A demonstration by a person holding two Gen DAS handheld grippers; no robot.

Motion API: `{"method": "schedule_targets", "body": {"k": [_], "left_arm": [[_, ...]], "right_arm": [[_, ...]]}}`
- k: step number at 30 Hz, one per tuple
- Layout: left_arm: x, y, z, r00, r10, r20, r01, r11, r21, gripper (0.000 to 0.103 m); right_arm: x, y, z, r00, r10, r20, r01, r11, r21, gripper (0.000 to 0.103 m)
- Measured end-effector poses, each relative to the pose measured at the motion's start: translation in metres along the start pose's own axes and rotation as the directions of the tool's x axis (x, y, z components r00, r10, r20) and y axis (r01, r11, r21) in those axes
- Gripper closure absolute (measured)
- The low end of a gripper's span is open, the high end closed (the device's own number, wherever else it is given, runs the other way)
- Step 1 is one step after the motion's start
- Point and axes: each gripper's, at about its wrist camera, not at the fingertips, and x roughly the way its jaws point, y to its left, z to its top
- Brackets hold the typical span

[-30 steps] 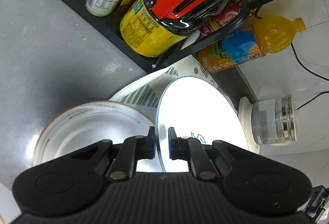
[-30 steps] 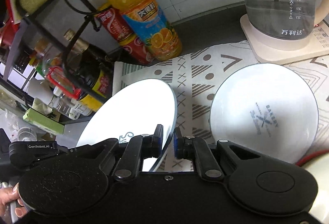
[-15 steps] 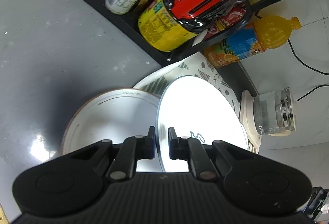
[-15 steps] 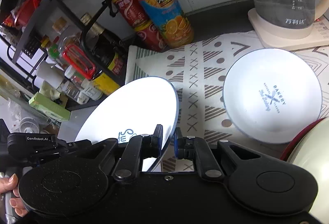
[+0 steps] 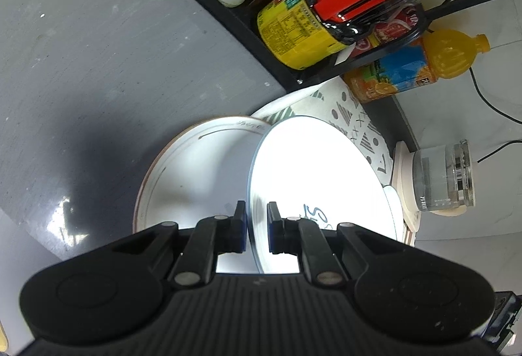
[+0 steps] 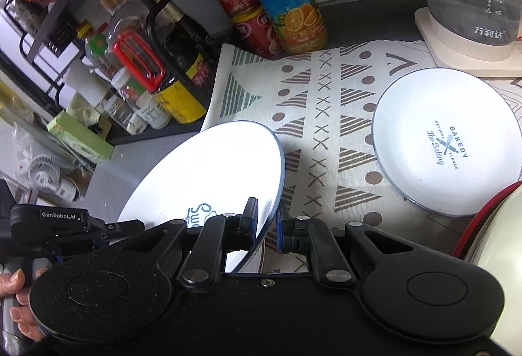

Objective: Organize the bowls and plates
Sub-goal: 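Lift the 'Sweet' plate with both grippers onto the large flower plate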

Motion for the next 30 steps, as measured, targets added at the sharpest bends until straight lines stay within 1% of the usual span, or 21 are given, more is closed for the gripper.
{"method": "schedule_targets", "body": {"k": [6, 12, 22, 26, 30], "left_arm": [[0.001, 0.012, -0.013, 0.999, 0.033, -0.014, -0.033, 0.999, 0.001, 0.093], [0.005, 0.026, -0.022, 0.997, 0.065, -0.033, -0.066, 0.998, -0.023, 0.093], [0.012, 0.030, -0.025, 0.992, 0.123, -0.037, -0.123, 0.992, -0.005, 0.093], [0.014, 0.030, -0.024, 0.988, 0.152, -0.035, -0.152, 0.988, 0.008, 0.092], [0.016, 0.031, -0.021, 0.986, 0.165, -0.037, -0.165, 0.986, 0.003, 0.092]], "right_arm": [[0.002, 0.006, -0.007, 1.000, -0.008, -0.019, 0.007, 0.999, -0.049, 0.092], [0.008, 0.012, -0.011, 0.999, -0.012, -0.037, 0.009, 0.995, -0.096, 0.092], [0.015, 0.011, -0.016, 0.997, -0.006, -0.071, -0.001, 0.994, -0.107, 0.092], [0.020, 0.011, -0.020, 0.995, -0.014, -0.095, 0.004, 0.994, -0.107, 0.094], [0.024, 0.008, -0.022, 0.994, -0.006, -0.105, -0.002, 0.997, -0.072, 0.095]]}}
